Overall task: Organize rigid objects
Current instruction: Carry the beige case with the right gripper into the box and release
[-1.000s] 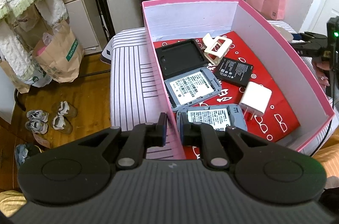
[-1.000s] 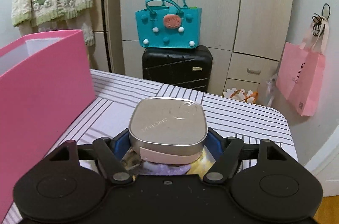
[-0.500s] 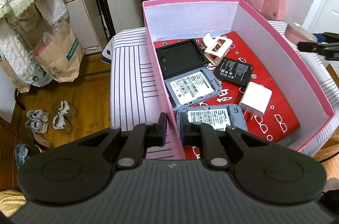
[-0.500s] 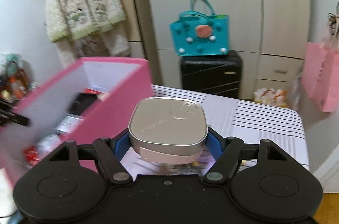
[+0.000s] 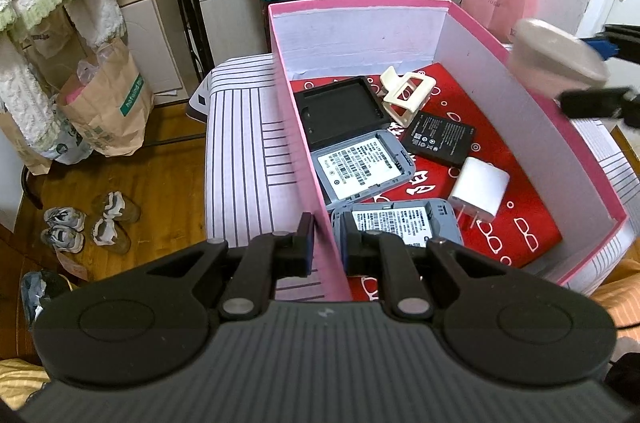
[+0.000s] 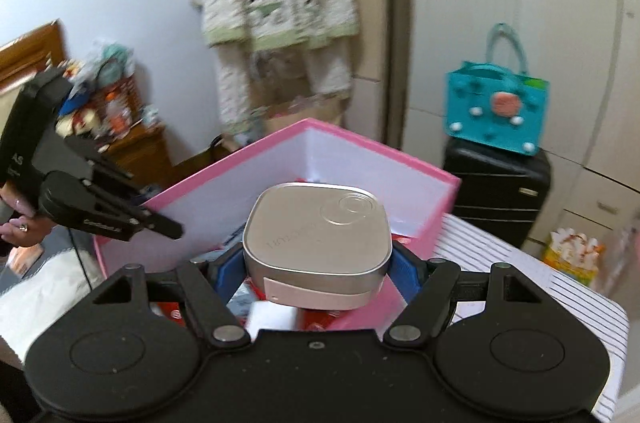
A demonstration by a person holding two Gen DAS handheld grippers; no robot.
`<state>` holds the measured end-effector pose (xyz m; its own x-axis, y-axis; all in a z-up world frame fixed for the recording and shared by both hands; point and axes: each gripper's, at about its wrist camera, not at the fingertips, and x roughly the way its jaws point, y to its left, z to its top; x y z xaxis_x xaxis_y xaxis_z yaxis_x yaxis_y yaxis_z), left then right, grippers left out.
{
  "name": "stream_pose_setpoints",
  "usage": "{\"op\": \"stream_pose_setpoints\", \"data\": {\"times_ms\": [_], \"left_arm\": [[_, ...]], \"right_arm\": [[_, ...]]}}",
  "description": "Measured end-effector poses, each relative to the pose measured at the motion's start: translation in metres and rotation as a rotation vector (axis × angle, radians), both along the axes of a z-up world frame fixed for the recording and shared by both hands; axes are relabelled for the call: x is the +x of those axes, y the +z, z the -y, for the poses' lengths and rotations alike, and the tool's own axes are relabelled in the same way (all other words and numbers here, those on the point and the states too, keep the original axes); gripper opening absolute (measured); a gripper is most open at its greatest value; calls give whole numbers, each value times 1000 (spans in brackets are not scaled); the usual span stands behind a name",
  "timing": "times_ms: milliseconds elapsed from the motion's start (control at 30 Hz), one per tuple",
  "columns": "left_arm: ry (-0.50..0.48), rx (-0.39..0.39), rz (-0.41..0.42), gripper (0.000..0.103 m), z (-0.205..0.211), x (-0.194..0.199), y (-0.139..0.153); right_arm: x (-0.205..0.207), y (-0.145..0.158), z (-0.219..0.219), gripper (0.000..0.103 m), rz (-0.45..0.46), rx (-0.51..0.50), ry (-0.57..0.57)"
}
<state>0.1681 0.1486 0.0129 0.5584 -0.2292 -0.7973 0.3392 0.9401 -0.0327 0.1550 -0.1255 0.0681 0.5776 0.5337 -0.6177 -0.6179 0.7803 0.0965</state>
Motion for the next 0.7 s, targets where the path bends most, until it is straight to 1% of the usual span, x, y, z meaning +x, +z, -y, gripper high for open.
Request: {"op": "stream_pose_setpoints", "data": {"times_ms": [200,333,433,500,567,633,700], "left_arm": [[-11,5,4,12,1,0,0],[-20,6,-1,13,0,2,1],[-26,10,-4,13,1,2,1],[-29,16,-8,13,1,3,1],[-34,20,-15,13,2,5,1],[-36,28,-20,13,4,6,1],[-36,36,-20,13,6,7,2]], "right_arm": [[28,-14,-51,78,-62,-36,85],[52,-31,-79,78,-129,-84,128],[63,-43,-96,78,-168,-126,152],[70,-47,-103,78,-232,-146,165],[71,-49,-107,78,-240,-176,167],[71,-53,-113,78,-250,-233,156],[73,-57,-117,78,-274,-266,166]]}}
